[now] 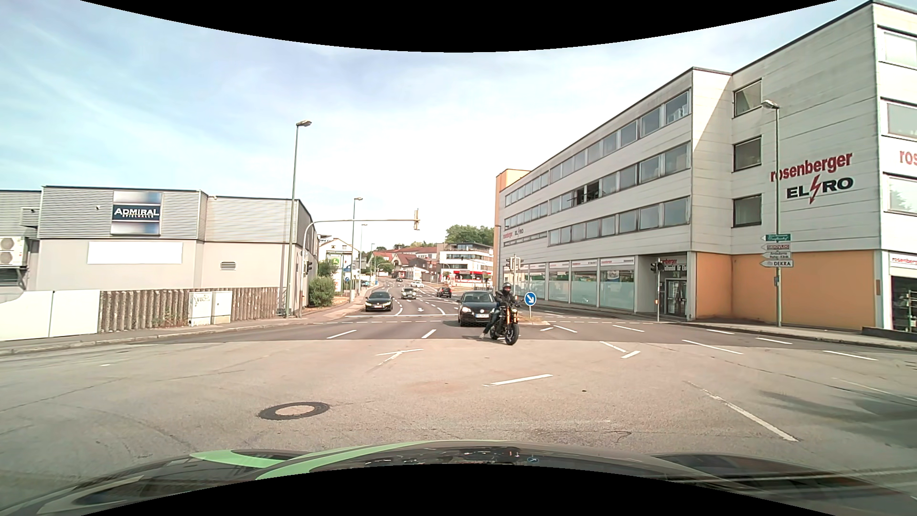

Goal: Follow the waypoints while adhering to traffic rules and regulations

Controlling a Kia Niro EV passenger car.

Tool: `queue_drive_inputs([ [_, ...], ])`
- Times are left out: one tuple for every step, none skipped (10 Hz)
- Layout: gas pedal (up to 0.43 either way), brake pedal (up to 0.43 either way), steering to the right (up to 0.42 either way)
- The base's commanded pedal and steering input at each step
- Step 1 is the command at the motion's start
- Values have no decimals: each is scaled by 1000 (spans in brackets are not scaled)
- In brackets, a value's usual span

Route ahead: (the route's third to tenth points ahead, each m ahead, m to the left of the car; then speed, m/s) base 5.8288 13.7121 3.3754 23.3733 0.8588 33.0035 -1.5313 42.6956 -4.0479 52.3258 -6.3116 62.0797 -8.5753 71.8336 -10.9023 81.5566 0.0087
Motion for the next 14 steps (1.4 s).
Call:
queue_drive_inputs([
  [0,226,-157],
  [0,226,-157],
  [0,226,-158],
  [0,226,-158],
  [0,226,-158],
  [0,226,-158],
  [0,226,-158],
  [0,226,-158],
  [0,79,-158],
  [0,0,-164],
  [0,0,-175],
  [441,0,-192],
  [449,0,-223],
  [488,0,-251],
])
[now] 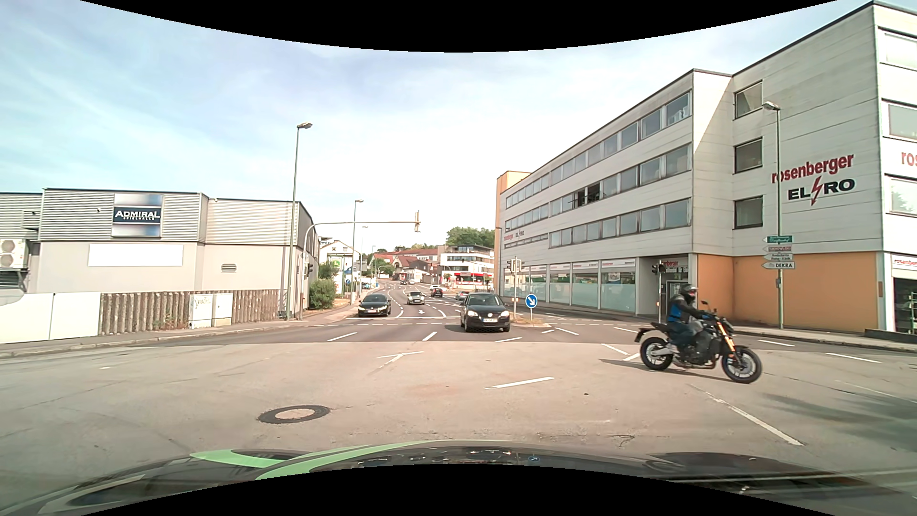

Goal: Follow the waypoints while adhering to traffic rules and regulations

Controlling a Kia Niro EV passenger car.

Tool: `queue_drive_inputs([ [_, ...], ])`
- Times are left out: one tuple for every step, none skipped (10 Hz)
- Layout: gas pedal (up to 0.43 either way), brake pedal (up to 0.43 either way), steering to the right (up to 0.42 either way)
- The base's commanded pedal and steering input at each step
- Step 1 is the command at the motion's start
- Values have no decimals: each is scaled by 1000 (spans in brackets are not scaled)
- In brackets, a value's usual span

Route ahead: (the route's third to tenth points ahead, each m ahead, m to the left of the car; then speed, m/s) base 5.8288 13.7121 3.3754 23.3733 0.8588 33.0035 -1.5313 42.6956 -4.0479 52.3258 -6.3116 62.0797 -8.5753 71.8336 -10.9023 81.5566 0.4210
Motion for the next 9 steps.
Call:
queue_drive_inputs([
  [520,0,-296],
  [551,0,-348],
  [551,0,-396],
  [551,0,-446],
  [551,0,-495],
  [539,0,-523],
  [531,0,-545],
  [531,0,-550],
  [531,0,-551],
])
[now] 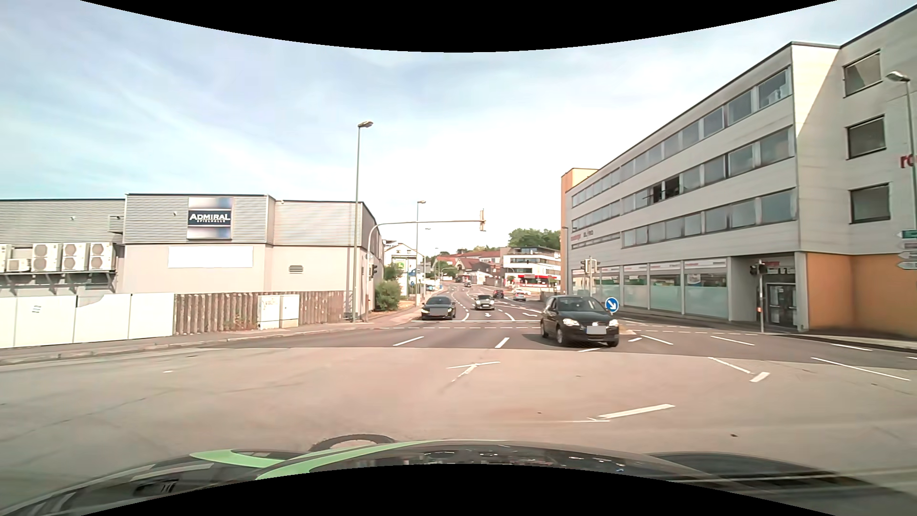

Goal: Follow the waypoints while adhering to traffic rules and regulations

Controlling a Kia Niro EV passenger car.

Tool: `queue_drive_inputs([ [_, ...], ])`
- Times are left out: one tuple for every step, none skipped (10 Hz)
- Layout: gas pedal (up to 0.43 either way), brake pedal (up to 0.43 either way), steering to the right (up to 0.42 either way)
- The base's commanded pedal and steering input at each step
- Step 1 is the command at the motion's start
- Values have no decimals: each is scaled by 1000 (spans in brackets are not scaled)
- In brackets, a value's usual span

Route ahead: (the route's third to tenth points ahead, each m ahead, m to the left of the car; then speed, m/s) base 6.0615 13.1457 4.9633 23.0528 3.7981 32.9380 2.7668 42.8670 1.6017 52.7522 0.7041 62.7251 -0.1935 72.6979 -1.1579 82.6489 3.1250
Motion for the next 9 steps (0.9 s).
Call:
queue_drive_inputs([
  [520,0,-551],
  [512,0,-551],
  [488,0,-551],
  [461,0,-549],
  [421,0,-546],
  [409,0,-533],
  [370,0,-510],
  [331,0,-491],
  [287,0,-479],
])
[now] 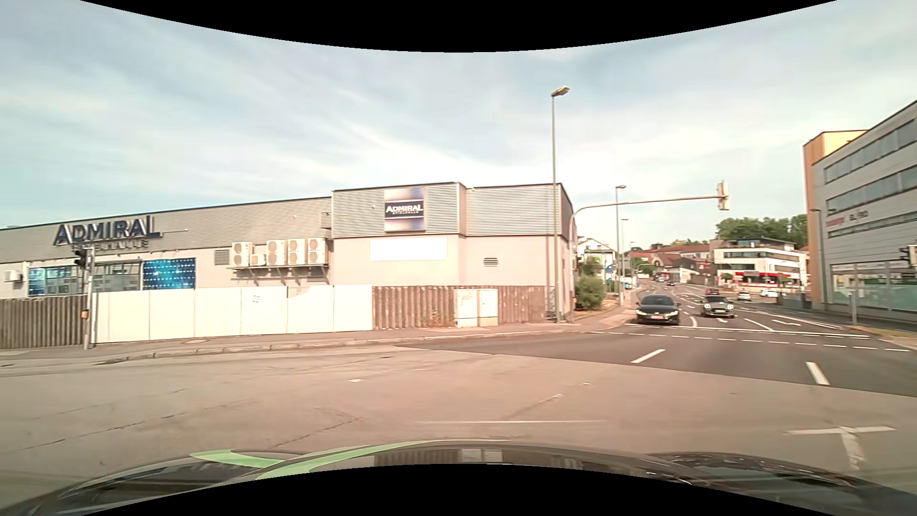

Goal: Follow the waypoints while adhering to traffic rules and regulations

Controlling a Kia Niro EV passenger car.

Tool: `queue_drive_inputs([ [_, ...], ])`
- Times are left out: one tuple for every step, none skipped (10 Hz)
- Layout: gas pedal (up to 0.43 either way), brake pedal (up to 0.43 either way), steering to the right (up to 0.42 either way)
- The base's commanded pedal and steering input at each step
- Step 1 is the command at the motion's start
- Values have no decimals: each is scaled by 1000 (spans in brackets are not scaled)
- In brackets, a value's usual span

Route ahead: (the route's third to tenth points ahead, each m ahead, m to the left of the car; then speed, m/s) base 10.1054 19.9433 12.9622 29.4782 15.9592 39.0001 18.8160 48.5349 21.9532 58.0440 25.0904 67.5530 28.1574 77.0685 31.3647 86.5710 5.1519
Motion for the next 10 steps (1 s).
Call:
queue_drive_inputs([
  [248,0,-475],
  [248,0,-475],
  [240,0,-475],
  [228,0,-474],
  [228,0,-474],
  [228,0,-471],
  [228,0,-468],
  [228,0,-463],
  [228,0,-454],
  [228,0,-437],
])
